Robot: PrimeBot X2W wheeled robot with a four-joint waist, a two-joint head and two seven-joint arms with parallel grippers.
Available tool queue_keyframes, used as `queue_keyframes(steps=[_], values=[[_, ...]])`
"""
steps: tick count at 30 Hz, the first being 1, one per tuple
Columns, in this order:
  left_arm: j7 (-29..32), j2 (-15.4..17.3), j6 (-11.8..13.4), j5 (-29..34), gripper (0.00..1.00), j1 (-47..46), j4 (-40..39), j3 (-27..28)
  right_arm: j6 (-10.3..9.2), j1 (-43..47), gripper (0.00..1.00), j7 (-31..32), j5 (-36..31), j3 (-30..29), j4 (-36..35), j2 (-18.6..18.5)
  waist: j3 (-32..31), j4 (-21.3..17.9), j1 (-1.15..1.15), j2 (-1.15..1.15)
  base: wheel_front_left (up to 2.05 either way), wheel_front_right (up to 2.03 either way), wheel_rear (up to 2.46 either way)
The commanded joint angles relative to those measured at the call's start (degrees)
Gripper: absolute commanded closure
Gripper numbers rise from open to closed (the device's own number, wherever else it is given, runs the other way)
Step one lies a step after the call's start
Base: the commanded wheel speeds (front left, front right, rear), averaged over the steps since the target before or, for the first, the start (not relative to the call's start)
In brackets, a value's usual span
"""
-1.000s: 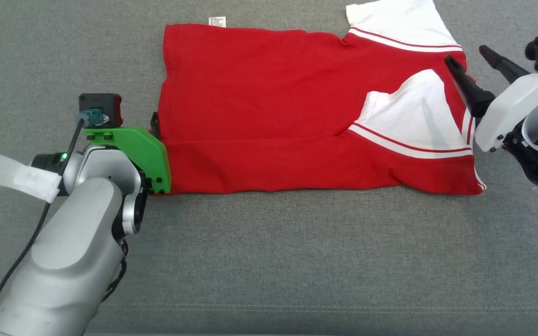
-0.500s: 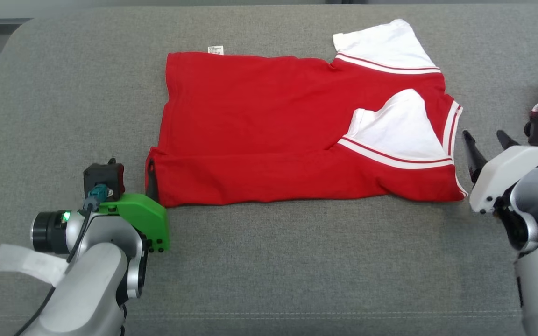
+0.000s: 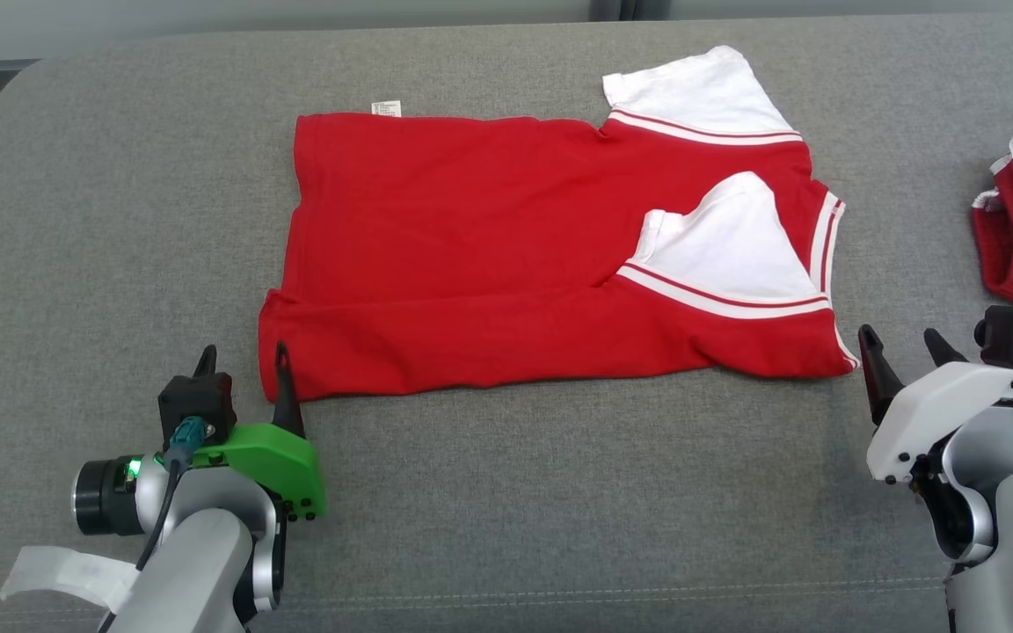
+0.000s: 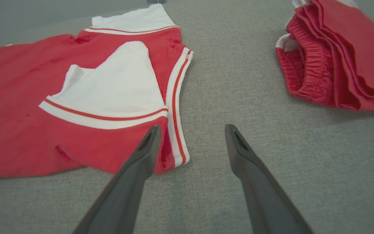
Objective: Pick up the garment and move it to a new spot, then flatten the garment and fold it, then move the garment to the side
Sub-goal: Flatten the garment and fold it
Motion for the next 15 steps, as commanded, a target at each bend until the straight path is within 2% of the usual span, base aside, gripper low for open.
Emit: queue_keyframes(steps=[1, 6, 15], values=[[-0.16, -0.21, -0.63, 0.03, 0.00, 0.13, 1.46, -0.24, -0.01, 0.59, 0.00, -1.13, 1.06, 0.25, 0.96, 0.03, 0.25, -0.10, 0.00, 0.00, 0.00, 0.00, 0.00], [0.54, -0.81, -2.39, -0.09, 0.00, -1.62, 5.58, -1.37, -0.01, -1.58, 0.00, -3.31, 1.42, 1.25, 4.05, 0.03, 1.31, -0.33, 0.00, 0.00, 0.00, 0.00, 0.00], [0.35, -3.14, -4.90, -1.68, 0.00, -4.34, 12.80, -1.53, -0.02, -4.96, 0.00, -3.28, 1.06, 3.12, 10.78, 0.01, 2.73, -0.05, 0.00, 0.00, 0.00, 0.00, 0.00]])
